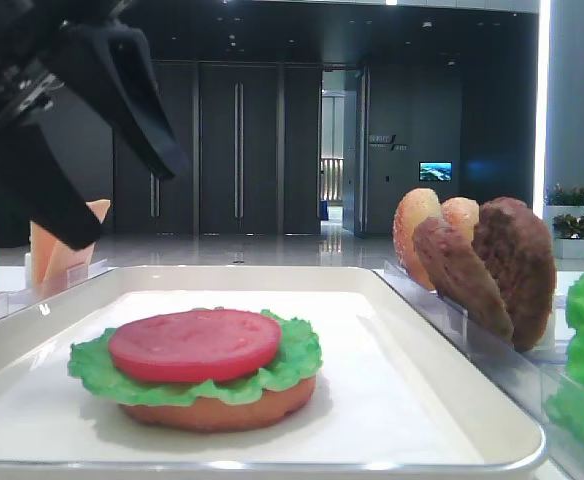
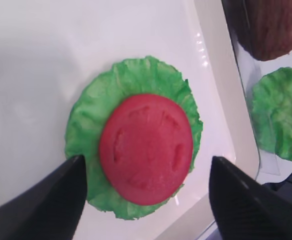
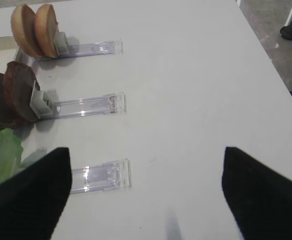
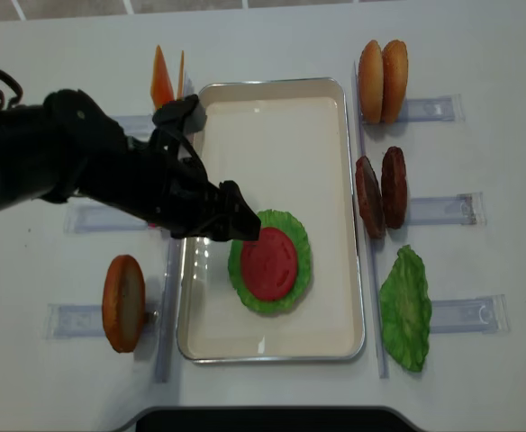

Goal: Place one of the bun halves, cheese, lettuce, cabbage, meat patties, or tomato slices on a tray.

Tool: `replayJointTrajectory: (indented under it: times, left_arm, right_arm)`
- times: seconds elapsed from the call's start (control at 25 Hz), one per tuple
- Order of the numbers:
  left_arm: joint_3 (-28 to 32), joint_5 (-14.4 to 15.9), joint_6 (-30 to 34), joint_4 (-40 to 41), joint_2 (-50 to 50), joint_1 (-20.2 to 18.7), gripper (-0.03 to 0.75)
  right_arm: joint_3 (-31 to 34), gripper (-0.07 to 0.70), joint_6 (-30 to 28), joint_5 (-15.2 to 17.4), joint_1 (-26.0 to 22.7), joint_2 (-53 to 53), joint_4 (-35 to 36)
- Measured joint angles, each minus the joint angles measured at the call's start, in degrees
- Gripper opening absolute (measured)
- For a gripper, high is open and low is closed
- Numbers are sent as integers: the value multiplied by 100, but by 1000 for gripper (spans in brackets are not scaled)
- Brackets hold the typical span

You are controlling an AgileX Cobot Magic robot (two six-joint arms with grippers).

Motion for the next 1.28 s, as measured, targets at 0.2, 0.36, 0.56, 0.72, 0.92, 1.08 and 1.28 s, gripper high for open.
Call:
replayJointTrajectory:
  times: [0.2,0.36,0.56,0.72,0.92,1.08,1.28]
  left_arm:
    - [-517,399,-754,977,-371,82,582]
    - [-859,892,-1502,1970,-681,447,582]
    - [-1029,1598,-2084,3153,-1102,1136,582]
    - [-1048,2142,-2386,3987,-1394,1644,582]
    - [-1048,2578,-2822,4840,-1673,2070,582]
    - [-1048,2840,-3149,5289,-1731,2109,582]
    - [-1054,3271,-3645,5819,-1795,2109,582]
  right_arm:
    - [0,581,0,0,0,0,0]
    - [0,581,0,0,0,0,0]
    - [0,581,0,0,0,0,0]
    - [0,581,0,0,0,0,0]
    - [0,581,0,0,0,0,0]
    - [0,581,0,0,0,0,0]
    - [0,581,0,0,0,0,0]
